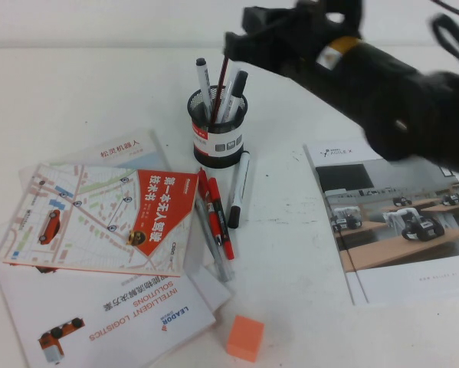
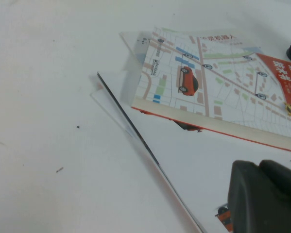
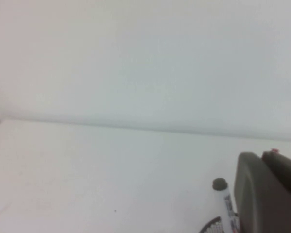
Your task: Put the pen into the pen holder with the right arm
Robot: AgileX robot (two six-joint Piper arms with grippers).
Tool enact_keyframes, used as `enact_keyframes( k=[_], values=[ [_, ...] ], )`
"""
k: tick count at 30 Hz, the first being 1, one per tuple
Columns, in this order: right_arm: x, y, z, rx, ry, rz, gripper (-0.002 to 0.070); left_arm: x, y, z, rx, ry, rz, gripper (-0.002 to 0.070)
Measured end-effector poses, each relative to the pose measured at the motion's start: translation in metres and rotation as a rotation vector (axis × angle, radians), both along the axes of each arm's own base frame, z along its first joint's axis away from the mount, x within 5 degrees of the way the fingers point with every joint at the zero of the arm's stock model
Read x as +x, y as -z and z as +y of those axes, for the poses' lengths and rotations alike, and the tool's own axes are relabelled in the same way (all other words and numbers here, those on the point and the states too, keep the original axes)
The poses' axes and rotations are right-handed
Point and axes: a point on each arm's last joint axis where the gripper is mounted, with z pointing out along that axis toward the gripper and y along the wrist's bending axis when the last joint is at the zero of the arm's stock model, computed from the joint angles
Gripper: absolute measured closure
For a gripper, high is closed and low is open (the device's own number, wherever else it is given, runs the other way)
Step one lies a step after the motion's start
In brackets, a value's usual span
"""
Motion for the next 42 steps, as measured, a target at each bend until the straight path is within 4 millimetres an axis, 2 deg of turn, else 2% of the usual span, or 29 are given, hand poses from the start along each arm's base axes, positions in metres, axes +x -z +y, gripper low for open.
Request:
enact_keyframes(
  k=[4, 10, 13, 19, 25, 29, 36, 42],
  values=[
    [-0.054, -0.006, -0.025, -0.003, -0.023, -0.041, 0.0694, 0.000, 0.000, 0.000, 0.000, 0.000, 0.000, 0.0678],
    [-0.119, -0.007, -0.068, -0.030, -0.057, -0.019, 0.0694, 0.000, 0.000, 0.000, 0.000, 0.000, 0.000, 0.0678],
    [-0.144, -0.003, -0.086, -0.045, -0.074, 0.009, 0.0694, 0.000, 0.000, 0.000, 0.000, 0.000, 0.000, 0.0678],
    [-0.182, 0.000, -0.109, -0.085, -0.121, 0.072, 0.0695, 0.000, 0.000, 0.000, 0.000, 0.000, 0.000, 0.0677],
    [-0.193, 0.021, -0.122, -0.171, -0.117, 0.143, 0.0695, 0.000, 0.000, 0.000, 0.000, 0.000, 0.000, 0.0678],
    [-0.194, 0.030, -0.125, -0.249, -0.114, 0.088, 0.0695, 0.000, 0.000, 0.000, 0.000, 0.000, 0.000, 0.0678],
    [-0.199, 0.044, -0.131, -0.236, -0.092, -0.006, 0.0695, 0.000, 0.000, 0.000, 0.000, 0.000, 0.000, 0.0678],
    [-0.213, 0.061, -0.160, -0.265, 0.009, -0.029, 0.0695, 0.000, 0.000, 0.000, 0.000, 0.000, 0.000, 0.0678]
  ],
)
